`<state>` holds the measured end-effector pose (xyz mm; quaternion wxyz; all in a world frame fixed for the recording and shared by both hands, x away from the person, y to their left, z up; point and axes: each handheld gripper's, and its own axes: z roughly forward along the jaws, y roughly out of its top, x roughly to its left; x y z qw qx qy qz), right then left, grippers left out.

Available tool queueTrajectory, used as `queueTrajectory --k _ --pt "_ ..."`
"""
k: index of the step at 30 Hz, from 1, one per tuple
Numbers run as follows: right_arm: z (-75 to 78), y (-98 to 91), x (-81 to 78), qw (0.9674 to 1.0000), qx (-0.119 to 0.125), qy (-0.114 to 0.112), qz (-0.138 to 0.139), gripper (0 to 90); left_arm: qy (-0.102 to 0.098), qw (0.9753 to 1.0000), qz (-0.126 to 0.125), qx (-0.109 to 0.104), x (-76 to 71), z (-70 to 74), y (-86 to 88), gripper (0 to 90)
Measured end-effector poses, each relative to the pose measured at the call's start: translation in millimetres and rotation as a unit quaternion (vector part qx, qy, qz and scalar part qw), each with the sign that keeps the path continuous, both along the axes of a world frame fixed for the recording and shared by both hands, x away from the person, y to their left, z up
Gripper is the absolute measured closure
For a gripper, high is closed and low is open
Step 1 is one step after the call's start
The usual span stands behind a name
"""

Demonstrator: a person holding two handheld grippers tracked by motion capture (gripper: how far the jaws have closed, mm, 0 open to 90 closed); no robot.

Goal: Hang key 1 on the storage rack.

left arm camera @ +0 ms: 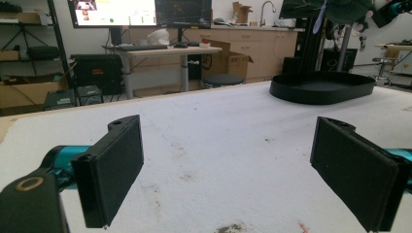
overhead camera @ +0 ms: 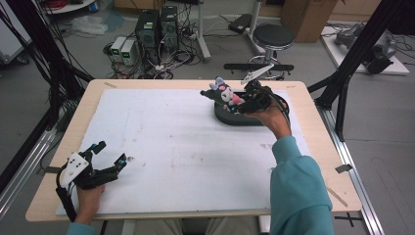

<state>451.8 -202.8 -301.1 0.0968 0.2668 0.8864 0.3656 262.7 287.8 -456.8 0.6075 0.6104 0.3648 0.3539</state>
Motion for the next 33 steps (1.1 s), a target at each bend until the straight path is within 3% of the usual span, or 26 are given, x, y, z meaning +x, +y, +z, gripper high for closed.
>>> queueTrajectory --k 18,25,33 --pt "7.2 -30.0 7.5 0.9969 0.04 -0.019 -0.065 53.8 -0.001 1.0 0.0 -0.001 0.0 -0.1 0.1 12.3" --pt "11.9 -38.9 10.5 0.9936 0.062 -0.025 -0.091 53.8 -0.001 1.0 -0.001 0.0 -0.2 0.0 0.3 12.4" --pt "15.1 -41.1 14.3 0.9917 0.061 -0.03 -0.109 53.8 0.0 1.0 -0.001 0.001 -0.2 0.0 0.5 12.3"
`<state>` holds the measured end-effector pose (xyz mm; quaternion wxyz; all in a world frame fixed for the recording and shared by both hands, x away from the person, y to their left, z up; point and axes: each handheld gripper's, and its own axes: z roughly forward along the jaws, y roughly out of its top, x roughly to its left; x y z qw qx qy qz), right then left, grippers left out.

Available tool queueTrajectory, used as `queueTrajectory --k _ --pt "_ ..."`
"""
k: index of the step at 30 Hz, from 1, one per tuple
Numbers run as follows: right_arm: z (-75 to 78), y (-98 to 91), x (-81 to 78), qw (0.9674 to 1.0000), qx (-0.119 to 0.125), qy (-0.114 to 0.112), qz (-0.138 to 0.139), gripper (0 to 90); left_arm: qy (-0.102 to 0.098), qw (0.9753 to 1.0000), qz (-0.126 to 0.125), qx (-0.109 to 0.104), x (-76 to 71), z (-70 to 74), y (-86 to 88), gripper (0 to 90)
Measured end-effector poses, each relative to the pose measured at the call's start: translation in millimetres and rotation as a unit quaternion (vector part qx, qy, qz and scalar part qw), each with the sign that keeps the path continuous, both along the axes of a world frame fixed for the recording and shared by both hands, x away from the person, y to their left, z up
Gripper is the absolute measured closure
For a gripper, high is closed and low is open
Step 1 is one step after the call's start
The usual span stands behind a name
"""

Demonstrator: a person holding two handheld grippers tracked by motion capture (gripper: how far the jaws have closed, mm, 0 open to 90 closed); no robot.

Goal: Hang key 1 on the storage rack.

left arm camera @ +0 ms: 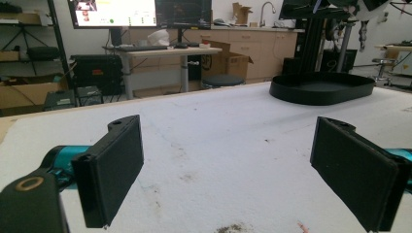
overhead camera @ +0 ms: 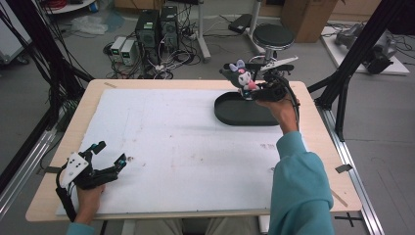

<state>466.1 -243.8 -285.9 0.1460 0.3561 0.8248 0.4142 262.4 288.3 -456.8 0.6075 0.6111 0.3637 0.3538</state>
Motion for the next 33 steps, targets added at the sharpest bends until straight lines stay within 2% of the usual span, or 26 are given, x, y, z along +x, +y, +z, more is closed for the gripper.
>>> queueTrajectory --k 10,11,18,23,30,33 --pt "-2.2 3.3 4.6 0.9997 0.004 -0.004 -0.023 53.8 -0.001 1.0 0.0 0.0 0.0 0.0 -0.1 12.4" --pt "-2.3 4.2 4.7 0.9994 0.004 0.0 -0.033 53.7 0.0 1.0 0.0 0.0 -0.1 0.0 -0.1 12.3" --pt "-3.8 4.9 7.6 0.9995 0.014 -0.005 -0.029 53.7 0.0 1.0 0.0 0.0 -0.1 0.0 -0.1 12.4" --pt "-4.3 6.3 8.8 0.9992 0.009 -0.009 -0.039 53.7 -0.001 1.0 0.0 -0.001 -0.1 -0.1 -0.3 12.4" --pt "-5.7 5.9 12.0 0.9982 0.022 -0.011 -0.054 53.7 -0.001 1.0 0.0 -0.001 -0.1 0.0 -0.2 12.4" --pt "-7.6 7.7 14.0 0.9981 0.019 -0.01 -0.058 53.6 0.0 1.0 0.0 0.0 -0.1 0.0 0.0 12.3"
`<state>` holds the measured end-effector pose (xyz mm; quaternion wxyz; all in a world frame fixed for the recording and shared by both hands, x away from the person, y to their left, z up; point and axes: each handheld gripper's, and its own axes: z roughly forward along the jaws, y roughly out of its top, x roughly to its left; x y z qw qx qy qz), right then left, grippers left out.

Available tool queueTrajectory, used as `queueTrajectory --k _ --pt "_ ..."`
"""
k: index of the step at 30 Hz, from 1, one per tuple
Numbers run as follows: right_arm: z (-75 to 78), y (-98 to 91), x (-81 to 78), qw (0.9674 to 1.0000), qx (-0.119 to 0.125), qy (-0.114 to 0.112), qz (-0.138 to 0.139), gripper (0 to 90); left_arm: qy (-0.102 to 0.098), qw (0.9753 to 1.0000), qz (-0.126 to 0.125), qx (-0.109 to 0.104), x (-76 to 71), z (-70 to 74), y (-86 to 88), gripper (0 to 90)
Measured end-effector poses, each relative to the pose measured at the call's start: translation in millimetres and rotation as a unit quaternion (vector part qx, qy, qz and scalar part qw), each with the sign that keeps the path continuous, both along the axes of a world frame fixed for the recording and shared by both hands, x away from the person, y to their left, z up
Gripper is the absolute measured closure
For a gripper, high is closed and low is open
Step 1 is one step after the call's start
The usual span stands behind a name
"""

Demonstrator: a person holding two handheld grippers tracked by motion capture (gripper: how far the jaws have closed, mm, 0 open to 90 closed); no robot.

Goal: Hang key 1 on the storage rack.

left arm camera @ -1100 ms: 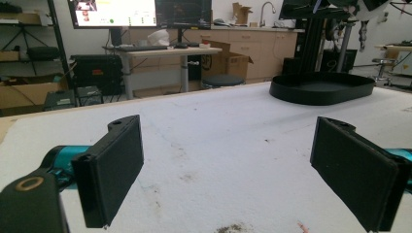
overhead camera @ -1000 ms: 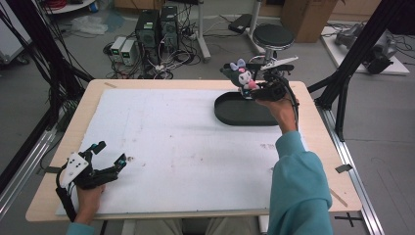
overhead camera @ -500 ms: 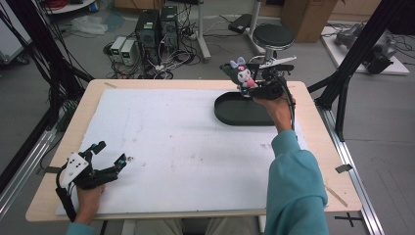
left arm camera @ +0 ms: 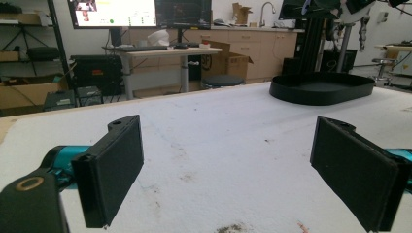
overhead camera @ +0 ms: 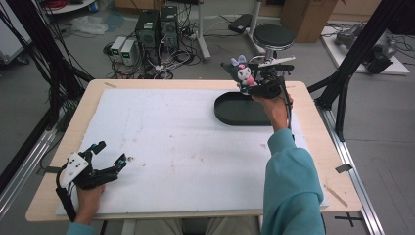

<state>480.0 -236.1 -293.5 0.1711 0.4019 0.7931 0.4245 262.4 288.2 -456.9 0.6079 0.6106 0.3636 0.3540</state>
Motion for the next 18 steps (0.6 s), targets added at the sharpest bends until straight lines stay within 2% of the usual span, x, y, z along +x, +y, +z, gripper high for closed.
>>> queueTrajectory --k 6,13,18 --pt "0.0 0.4 1.0 0.9999 0.002 -0.007 -0.01 53.6 0.0 1.0 0.0 0.0 0.0 0.0 0.0 12.4" --pt "-2.8 0.8 3.5 0.9996 0.001 0.001 -0.028 53.5 0.0 1.0 0.0 0.0 0.0 0.0 -0.1 12.4" --pt "-3.3 -0.9 3.8 0.9995 0.0 0.007 -0.031 53.5 -0.001 1.0 0.0 -0.001 -0.1 0.0 -0.3 12.3"
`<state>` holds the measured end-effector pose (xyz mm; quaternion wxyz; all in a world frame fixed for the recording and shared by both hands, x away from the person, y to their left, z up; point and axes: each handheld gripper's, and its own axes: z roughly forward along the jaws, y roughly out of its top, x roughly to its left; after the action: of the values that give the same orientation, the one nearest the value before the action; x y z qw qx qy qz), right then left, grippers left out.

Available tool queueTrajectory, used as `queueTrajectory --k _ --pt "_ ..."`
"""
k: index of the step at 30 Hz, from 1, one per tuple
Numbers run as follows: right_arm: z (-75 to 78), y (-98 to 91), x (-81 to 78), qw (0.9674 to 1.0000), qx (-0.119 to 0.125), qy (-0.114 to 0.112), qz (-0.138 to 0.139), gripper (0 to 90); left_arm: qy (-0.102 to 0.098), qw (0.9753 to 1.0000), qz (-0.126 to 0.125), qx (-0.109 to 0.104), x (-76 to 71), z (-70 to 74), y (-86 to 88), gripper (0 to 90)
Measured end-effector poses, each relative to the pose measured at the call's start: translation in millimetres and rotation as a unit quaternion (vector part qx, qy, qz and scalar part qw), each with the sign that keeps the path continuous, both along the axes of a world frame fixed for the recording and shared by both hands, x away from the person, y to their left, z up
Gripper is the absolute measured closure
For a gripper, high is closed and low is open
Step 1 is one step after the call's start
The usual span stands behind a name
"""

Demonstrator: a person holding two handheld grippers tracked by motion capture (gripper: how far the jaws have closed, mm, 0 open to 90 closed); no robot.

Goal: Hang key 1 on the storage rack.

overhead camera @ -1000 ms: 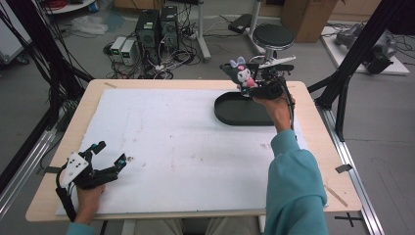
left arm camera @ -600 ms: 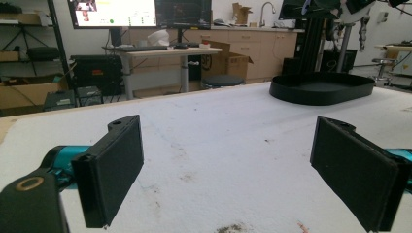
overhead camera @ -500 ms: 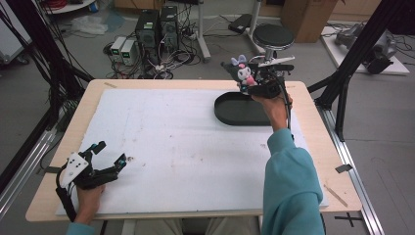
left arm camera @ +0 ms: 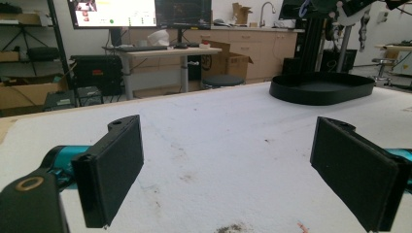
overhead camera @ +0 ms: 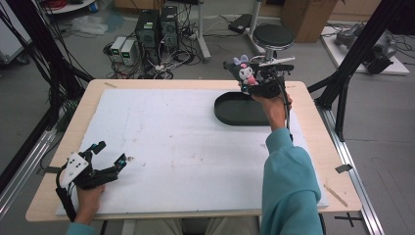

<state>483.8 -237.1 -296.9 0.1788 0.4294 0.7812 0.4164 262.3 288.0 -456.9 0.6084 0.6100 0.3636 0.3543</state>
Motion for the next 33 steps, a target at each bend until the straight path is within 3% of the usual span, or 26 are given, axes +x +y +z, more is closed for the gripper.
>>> queueTrajectory --k 14,18,26,33 --pt "-6.4 -1.1 -0.7 0.9992 -0.023 0.031 -0.001 53.5 -0.001 1.0 0.0 -0.001 -0.3 -0.1 -0.1 12.4" --pt "-9.0 -0.7 -0.9 0.9979 -0.045 0.046 0.002 53.4 -0.002 1.0 0.001 0.0 -0.3 -0.1 -0.2 12.4" --pt "-13.8 -0.6 0.7 0.9961 -0.051 0.071 0.003 53.4 -0.002 1.0 0.001 0.0 -0.4 -0.1 -0.2 12.4" --pt "-17.1 2.0 3.0 0.9954 -0.056 0.078 0.006 53.3 -0.002 1.0 0.001 0.0 -0.4 -0.1 -0.2 12.4"
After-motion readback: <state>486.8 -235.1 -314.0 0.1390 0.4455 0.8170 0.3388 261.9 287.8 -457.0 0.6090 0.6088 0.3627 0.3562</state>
